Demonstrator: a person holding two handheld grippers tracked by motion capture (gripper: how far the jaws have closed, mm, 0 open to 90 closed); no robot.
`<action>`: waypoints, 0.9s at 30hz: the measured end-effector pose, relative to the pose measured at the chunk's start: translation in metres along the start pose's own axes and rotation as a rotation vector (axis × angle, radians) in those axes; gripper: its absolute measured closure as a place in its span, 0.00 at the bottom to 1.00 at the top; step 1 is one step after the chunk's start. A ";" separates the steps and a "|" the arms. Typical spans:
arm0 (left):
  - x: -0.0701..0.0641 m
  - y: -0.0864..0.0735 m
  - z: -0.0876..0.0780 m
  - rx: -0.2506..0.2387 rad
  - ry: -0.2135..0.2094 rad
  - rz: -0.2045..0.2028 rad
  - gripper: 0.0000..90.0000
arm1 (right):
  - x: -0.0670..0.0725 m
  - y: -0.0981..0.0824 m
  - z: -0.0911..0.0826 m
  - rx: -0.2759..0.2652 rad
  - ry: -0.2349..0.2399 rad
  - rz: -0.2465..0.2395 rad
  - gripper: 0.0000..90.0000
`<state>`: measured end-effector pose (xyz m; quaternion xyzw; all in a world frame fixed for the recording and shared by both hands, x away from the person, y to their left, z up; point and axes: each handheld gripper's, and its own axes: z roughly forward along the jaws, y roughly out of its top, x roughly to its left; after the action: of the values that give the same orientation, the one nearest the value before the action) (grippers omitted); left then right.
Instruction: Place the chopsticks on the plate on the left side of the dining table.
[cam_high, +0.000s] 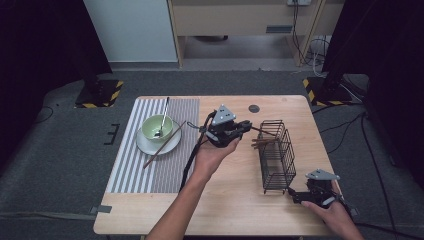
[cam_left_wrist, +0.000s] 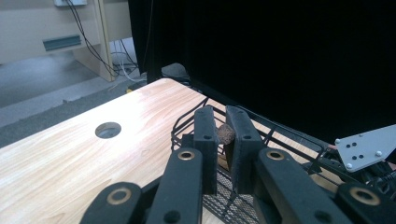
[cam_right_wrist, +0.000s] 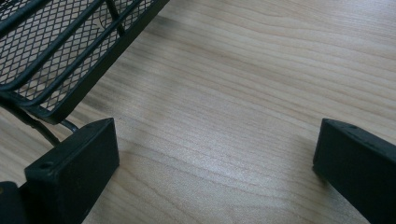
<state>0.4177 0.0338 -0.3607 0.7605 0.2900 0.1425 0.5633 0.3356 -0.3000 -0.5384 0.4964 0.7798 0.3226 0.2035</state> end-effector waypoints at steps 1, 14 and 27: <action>0.000 0.000 -0.001 -0.003 -0.002 0.002 0.92 | 0.000 0.000 0.000 0.000 0.000 0.000 0.00; 0.007 0.001 -0.015 -0.029 -0.013 -0.001 0.92 | 0.000 0.000 0.000 0.000 0.000 0.000 0.00; 0.011 0.007 -0.034 -0.088 -0.037 -0.014 0.92 | 0.000 0.000 0.000 0.000 0.000 0.000 0.00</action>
<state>0.4103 0.0649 -0.3441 0.7355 0.2783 0.1371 0.6023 0.3356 -0.3000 -0.5384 0.4963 0.7799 0.3226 0.2035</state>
